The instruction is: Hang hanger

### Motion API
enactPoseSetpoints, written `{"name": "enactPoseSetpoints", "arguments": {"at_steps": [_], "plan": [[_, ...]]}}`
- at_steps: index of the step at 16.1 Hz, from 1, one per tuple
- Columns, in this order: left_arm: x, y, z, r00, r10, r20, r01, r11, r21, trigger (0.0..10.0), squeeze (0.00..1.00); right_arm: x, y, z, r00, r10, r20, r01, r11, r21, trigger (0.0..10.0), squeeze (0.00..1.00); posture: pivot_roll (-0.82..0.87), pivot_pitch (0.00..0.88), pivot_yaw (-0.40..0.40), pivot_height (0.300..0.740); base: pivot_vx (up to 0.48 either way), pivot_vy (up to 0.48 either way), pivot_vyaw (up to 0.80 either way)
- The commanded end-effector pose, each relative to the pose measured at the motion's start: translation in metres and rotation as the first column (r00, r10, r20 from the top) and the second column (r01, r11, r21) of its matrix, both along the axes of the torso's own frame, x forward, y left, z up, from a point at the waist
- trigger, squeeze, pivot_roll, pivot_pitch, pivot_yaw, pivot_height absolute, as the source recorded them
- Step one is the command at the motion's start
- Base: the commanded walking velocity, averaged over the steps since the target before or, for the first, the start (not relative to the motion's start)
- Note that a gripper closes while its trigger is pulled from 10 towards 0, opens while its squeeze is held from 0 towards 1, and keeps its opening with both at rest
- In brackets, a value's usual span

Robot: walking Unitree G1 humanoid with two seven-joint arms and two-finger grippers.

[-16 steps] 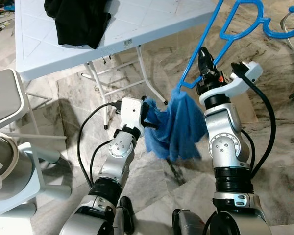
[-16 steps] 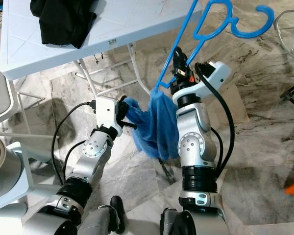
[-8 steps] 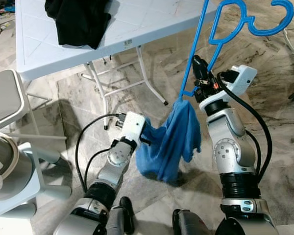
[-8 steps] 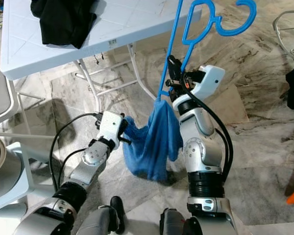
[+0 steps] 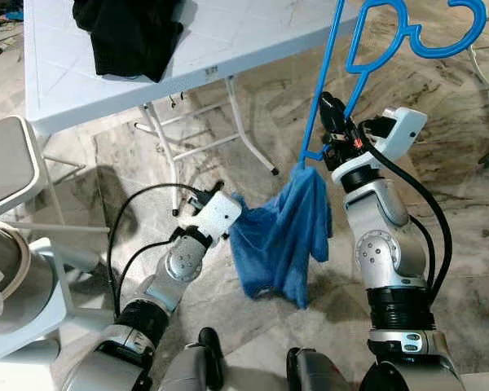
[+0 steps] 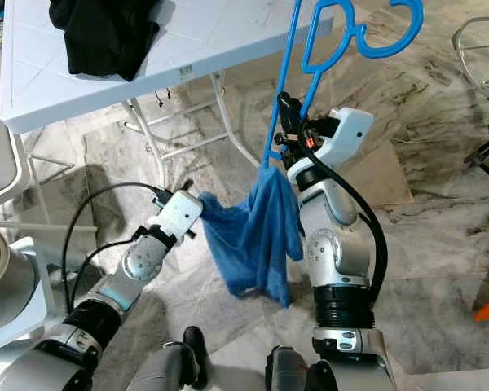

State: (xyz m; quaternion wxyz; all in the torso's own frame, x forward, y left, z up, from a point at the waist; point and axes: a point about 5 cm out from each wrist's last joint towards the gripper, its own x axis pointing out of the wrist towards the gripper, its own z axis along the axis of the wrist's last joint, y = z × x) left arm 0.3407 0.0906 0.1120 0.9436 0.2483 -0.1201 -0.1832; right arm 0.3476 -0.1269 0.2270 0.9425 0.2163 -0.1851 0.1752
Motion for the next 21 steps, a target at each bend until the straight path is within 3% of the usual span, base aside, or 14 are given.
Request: {"name": "enactPoseSetpoints", "arguments": {"at_steps": [1, 4, 5, 7, 8, 11, 13, 14, 17, 19, 21], "plan": [[-0.004, 0.005, 0.01, 0.997, 0.015, 0.072, -0.008, 0.996, -0.089, 10.0, 1.0, -0.002, 0.002, 0.007, 0.999, 0.003, 0.045, -0.002, 1.0, -0.011, 10.0, 0.0, -0.21, 0.277, 0.063, 0.74, 0.0, 0.0, 0.0], [-0.009, 0.013, 0.023, 0.978, 0.117, 0.17, -0.076, 0.971, -0.226, 10.0, 1.0, 0.0, -0.001, 0.008, 0.999, -0.015, 0.047, 0.016, 1.0, -0.016, 10.0, 0.0, -0.21, 0.281, 0.065, 0.74, 0.0, 0.0, 0.0], [-0.011, 0.009, 0.019, 0.985, 0.098, 0.139, -0.06, 0.965, -0.255, 10.0, 1.0, 0.001, -0.002, 0.008, 0.999, -0.018, 0.048, 0.019, 1.0, -0.019, 10.0, 0.0, -0.21, 0.281, 0.064, 0.74, 0.0, 0.0, 0.0], [-0.016, -0.006, 0.007, 1.0, -0.024, 0.02, 0.029, 0.941, -0.336, 10.0, 1.0, 0.002, -0.004, 0.009, 0.998, -0.026, 0.051, 0.028, 0.999, -0.022, 10.0, 0.0, -0.21, 0.283, 0.063, 0.74, 0.0, 0.0, 0.0], [-0.022, -0.016, 0.004, 0.991, -0.136, 0.002, 0.129, 0.936, -0.328, 10.0, 1.0, 0.002, -0.005, 0.009, 0.998, -0.034, 0.054, 0.036, 0.999, -0.027, 10.0, 0.0, -0.22, 0.287, 0.061, 0.74, 0.0, 0.0, 0.0], [-0.028, -0.02, -0.001, 0.965, -0.259, -0.034, 0.236, 0.92, -0.313, 10.0, 1.0, 0.003, -0.004, 0.01, 0.998, -0.031, 0.06, 0.034, 0.999, -0.042, 10.0, 0.0, -0.22, 0.289, 0.056, 0.74, 0.0, 0.0, 0.0], [-0.023, -0.01, -0.002, 0.971, -0.216, -0.102, 0.149, 0.882, -0.448, 10.0, 1.0, 0.002, -0.003, 0.01, 0.998, -0.03, 0.063, 0.033, 0.998, -0.05, 10.0, 0.0, -0.22, 0.294, 0.054, 0.74, 0.0, 0.0, 0.0], [-0.022, -0.007, -0.001, 0.973, -0.207, -0.1, 0.139, 0.875, -0.464, 10.0, 1.0, 0.002, -0.003, 0.01, 0.998, -0.029, 0.063, 0.033, 0.998, -0.052, 10.0, 0.0, -0.22, 0.295, 0.053, 0.74, 0.0, 0.0, 0.0], [-0.025, -0.022, 0.009, 0.934, -0.348, -0.082, 0.262, 0.822, -0.505, 10.0, 1.0, 0.002, -0.001, 0.009, 0.998, -0.025, 0.063, 0.029, 0.997, -0.067, 10.0, 0.0, -0.23, 0.3, 0.047, 0.74, 0.0, 0.0, 0.0], [-0.024, -0.027, 0.019, 0.923, -0.38, -0.064, 0.296, 0.804, -0.515, 10.0, 1.0, 0.002, -0.001, 0.009, 0.998, -0.023, 0.061, 0.027, 0.997, -0.067, 10.0, 0.0, -0.22, 0.303, 0.048, 0.74, 0.0, 0.0, 0.0], [-0.023, -0.037, 0.014, 0.902, -0.422, -0.091, 0.322, 0.797, -0.51, 10.0, 1.0, 0.002, 0.002, 0.01, 0.998, -0.017, 0.061, 0.021, 0.998, -0.062, 10.0, 0.0, -0.23, 0.304, 0.049, 0.74, 0.0, 0.0, 0.0]]}}
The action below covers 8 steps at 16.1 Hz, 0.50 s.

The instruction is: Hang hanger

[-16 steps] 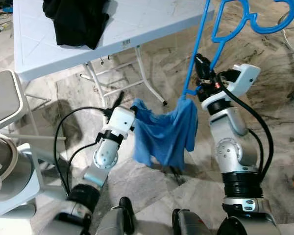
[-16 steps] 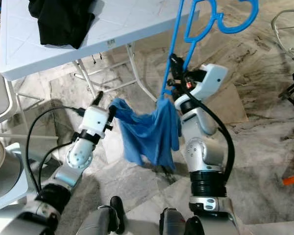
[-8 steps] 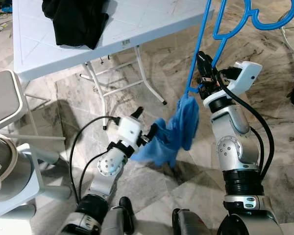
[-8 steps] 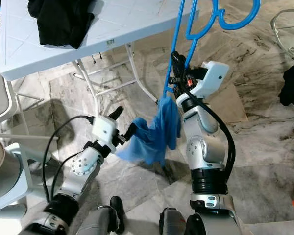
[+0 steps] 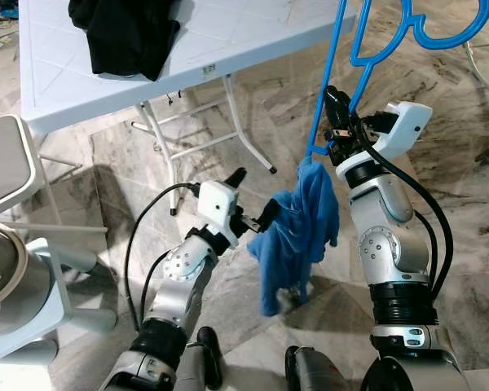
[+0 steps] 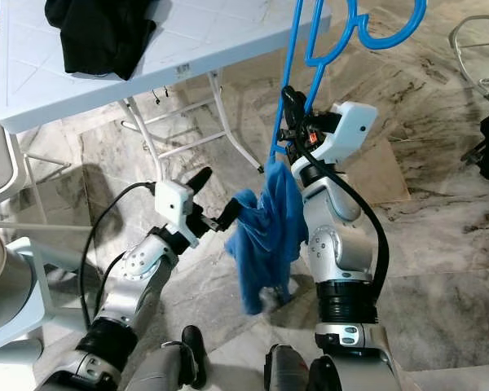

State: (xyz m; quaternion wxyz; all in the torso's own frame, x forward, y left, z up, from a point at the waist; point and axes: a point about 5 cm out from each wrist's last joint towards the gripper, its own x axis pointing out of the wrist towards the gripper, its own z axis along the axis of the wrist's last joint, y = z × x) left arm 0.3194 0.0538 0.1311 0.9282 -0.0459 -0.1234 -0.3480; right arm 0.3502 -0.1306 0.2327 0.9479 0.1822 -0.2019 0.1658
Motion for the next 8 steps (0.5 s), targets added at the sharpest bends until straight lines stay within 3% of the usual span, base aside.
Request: {"name": "enactPoseSetpoints", "arguments": {"at_steps": [1, 5, 8], "plan": [[-0.003, -0.006, -0.007, 0.999, -0.033, -0.014, 0.034, 0.999, 0.025, 10.0, 1.0, -0.001, 0.007, 0.005, 0.999, 0.028, 0.024, -0.027, 1.0, -0.006, 10.0, 0.0, -0.23, 0.304, 0.05, 0.74, 0.0, 0.0, 0.0], [-0.002, -0.021, -0.016, 0.997, -0.08, -0.022, 0.082, 0.988, 0.13, 10.0, 1.0, -0.005, 0.012, 0.016, 0.997, 0.055, 0.052, -0.055, 0.998, -0.006, 10.0, 0.0, -0.26, 0.306, 0.053, 0.74, 0.0, 0.0, 0.0], [0.002, -0.024, -0.018, 0.997, -0.069, -0.021, 0.071, 0.985, 0.157, 10.0, 1.0, -0.009, 0.017, 0.023, 0.993, 0.094, 0.066, -0.094, 0.996, -0.001, 10.0, 0.0, -0.27, 0.302, 0.053, 0.74, 0.0, 0.0, 0.0]]}}
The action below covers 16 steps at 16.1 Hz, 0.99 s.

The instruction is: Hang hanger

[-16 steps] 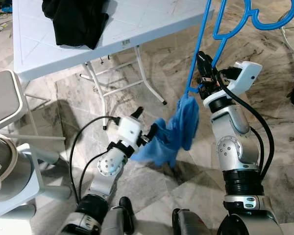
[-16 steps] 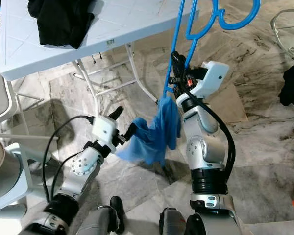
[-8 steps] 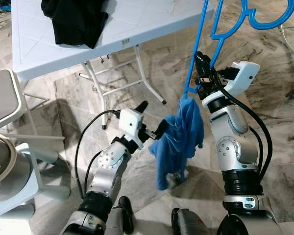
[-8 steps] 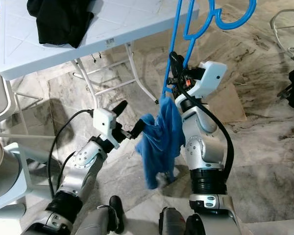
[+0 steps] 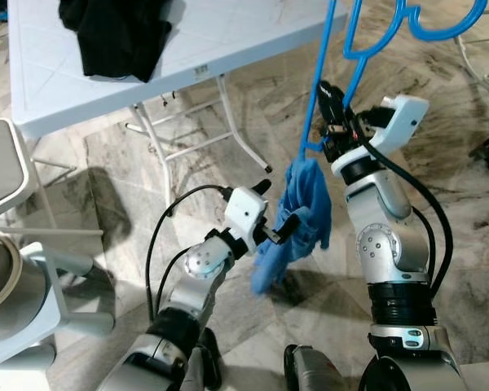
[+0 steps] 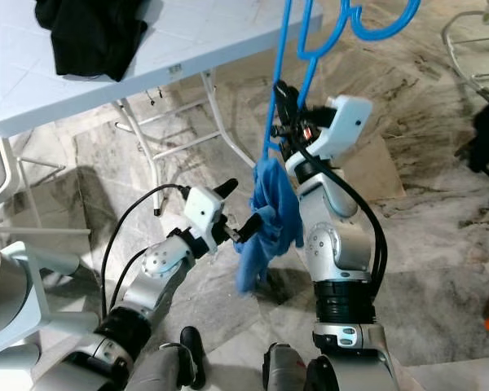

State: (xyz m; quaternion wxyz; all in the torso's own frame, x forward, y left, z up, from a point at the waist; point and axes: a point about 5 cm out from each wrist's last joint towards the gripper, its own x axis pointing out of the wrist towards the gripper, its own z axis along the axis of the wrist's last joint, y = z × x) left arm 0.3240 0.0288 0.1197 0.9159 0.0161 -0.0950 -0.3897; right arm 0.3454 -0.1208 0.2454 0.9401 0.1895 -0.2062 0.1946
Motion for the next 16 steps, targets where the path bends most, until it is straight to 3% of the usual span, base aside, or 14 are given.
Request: {"name": "enactPoseSetpoints", "arguments": {"at_steps": [1, 3, 4, 7, 8, 10, 11, 12, 13, 16], "plan": [[0.0, 0.0, -0.006, 1.0, 0.018, -0.004, -0.018, 0.999, 0.03, 10.0, 1.0, -0.008, 0.011, 0.013, 0.997, 0.068, 0.047, -0.068, 0.998, 0.01, 10.0, 0.0, -0.27, 0.302, 0.052, 0.74, 0.0, 0.0, 0.0], [0.003, -0.003, -0.003, 0.999, 0.041, 0.019, -0.041, 0.998, 0.042, 10.0, 1.0, -0.017, 0.018, 0.02, 0.989, 0.145, 0.034, -0.146, 0.988, 0.055, 10.0, 0.0, -0.28, 0.3, 0.05, 0.74, 0.0, 0.0, 0.0], [0.005, -0.005, 0.0, 0.996, 0.067, 0.055, -0.07, 0.996, 0.052, 10.0, 0.74, -0.024, 0.02, 0.023, 0.984, 0.176, 0.04, -0.178, 0.983, 0.039, 10.0, 0.0, -0.3, 0.298, 0.05, 0.74, 0.0, 0.0, 0.0], [0.011, -0.007, 0.009, 0.987, 0.123, 0.103, -0.129, 0.99, 0.052, 10.0, 0.68, -0.031, 0.016, 0.025, 0.979, 0.2, 0.032, -0.201, 0.979, 0.036, 10.0, 0.0, -0.32, 0.297, 0.05, 0.74, 0.0, 0.0, 0.0], [0.016, -0.005, 0.012, 0.978, 0.171, 0.123, -0.179, 0.982, 0.064, 10.0, 0.31, -0.036, 0.012, 0.029, 0.978, 0.208, 0.033, -0.209, 0.978, 0.029, 10.0, 0.0, -0.33, 0.291, 0.056, 0.74, 0.0, 0.0, 0.0], [0.017, -0.006, 0.012, 0.982, 0.157, 0.104, -0.163, 0.985, 0.051, 10.0, 0.31, -0.041, 0.011, 0.035, 0.975, 0.219, 0.043, -0.221, 0.975, 0.028, 10.0, 0.0, -0.34, 0.287, 0.059, 0.74, 0.0, 0.0, 0.0], [0.015, -0.01, 0.014, 0.983, 0.127, 0.132, -0.134, 0.99, 0.041, 0.0, 0.33, -0.042, 0.01, 0.036, 0.975, 0.219, 0.043, -0.22, 0.975, 0.025, 10.0, 0.0, -0.34, 0.285, 0.061, 0.74, 0.0, 0.0, 0.0], [0.014, -0.011, 0.015, 0.982, 0.121, 0.145, -0.129, 0.991, 0.043, 0.0, 0.29, -0.042, 0.01, 0.035, 0.975, 0.216, 0.041, -0.217, 0.976, 0.023, 10.0, 0.0, -0.34, 0.282, 0.062, 0.74, 0.0, 0.0, 0.0], [0.014, -0.013, 0.014, 0.984, 0.125, 0.13, -0.131, 0.991, 0.035, 0.0, 0.0, -0.043, 0.009, 0.035, 0.976, 0.215, 0.036, -0.216, 0.976, 0.021, 10.0, 0.0, -0.34, 0.281, 0.061, 0.74, 0.0, 0.0, 0.0], [0.012, -0.017, 0.014, 0.986, 0.116, 0.12, -0.117, 0.993, 0.002, 0.0, 0.0, -0.044, 0.01, 0.037, 0.975, 0.222, 0.029, -0.223, 0.975, 0.021, 10.0, 0.0, -0.33, 0.281, 0.055, 0.74, 0.0, 0.0, 0.0]]}}
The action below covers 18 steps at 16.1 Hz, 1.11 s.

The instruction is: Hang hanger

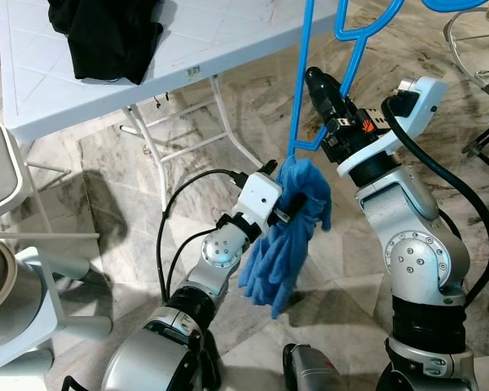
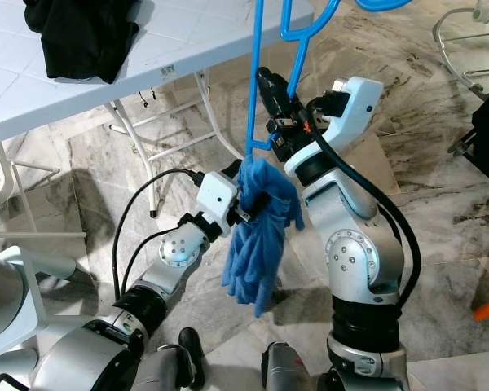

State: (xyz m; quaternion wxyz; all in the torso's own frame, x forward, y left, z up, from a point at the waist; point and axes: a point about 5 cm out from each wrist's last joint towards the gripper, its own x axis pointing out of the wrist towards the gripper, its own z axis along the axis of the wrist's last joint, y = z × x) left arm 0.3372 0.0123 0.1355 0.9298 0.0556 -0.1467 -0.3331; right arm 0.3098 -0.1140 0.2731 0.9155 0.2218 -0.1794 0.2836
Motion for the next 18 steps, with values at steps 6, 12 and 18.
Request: {"name": "enactPoseSetpoints", "arguments": {"at_steps": [6, 12, 18], "plan": [[-0.002, -0.002, 0.002, 1.0, -0.017, -0.002, 0.016, 0.998, -0.065, 0.0, 0.0, -0.005, 0.007, 0.005, 0.999, 0.035, 0.023, -0.035, 0.999, 0.003, 10.0, 0.0, -0.31, 0.279, 0.044, 0.74, 0.0, 0.0, 0.0], [0.002, 0.002, -0.001, 0.994, 0.005, -0.108, -0.022, 0.987, -0.159, 0.0, 0.0, -0.001, 0.009, 0.0, 1.0, 0.01, -0.005, -0.01, 1.0, 0.024, 10.0, 0.0, -0.3, 0.281, 0.037, 0.74, 0.0, 0.0, 0.0], [0.002, -0.001, 0.0, 0.993, -0.028, -0.117, 0.006, 0.983, -0.181, 0.0, 0.0, 0.002, 0.008, -0.004, 1.0, -0.023, -0.02, 0.024, 0.999, 0.027, 10.0, 0.0, -0.29, 0.282, 0.037, 0.74, 0.0, 0.0, 0.0]]}}
